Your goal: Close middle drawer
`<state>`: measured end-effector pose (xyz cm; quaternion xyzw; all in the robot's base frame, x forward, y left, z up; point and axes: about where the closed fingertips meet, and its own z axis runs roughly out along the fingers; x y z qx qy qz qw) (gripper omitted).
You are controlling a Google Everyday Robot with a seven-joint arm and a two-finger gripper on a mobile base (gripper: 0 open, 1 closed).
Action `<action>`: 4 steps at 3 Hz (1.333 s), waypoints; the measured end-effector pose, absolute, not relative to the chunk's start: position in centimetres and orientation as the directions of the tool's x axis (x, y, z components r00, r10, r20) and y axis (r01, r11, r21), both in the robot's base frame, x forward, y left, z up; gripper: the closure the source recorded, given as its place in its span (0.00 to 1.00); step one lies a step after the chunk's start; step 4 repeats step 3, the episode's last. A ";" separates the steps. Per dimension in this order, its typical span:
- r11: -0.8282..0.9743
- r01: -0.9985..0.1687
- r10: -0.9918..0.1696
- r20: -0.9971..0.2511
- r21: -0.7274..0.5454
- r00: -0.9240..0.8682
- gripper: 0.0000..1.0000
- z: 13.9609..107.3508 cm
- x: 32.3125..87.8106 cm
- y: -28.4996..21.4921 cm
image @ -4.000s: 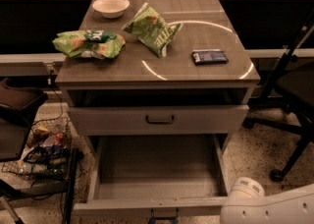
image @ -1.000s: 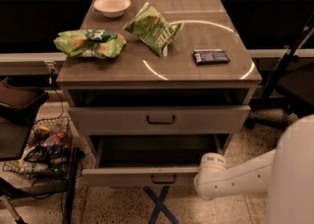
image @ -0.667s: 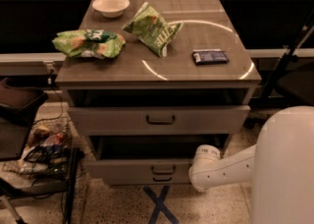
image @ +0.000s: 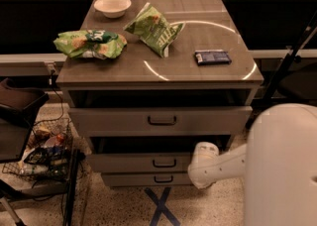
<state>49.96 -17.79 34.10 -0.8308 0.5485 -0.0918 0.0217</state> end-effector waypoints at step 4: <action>-0.477 -0.865 -0.878 0.129 -0.156 0.461 1.00 33.8 56.0 -15.5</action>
Offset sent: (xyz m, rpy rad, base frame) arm 0.0712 0.0282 -0.0033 0.0020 -0.0181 0.1106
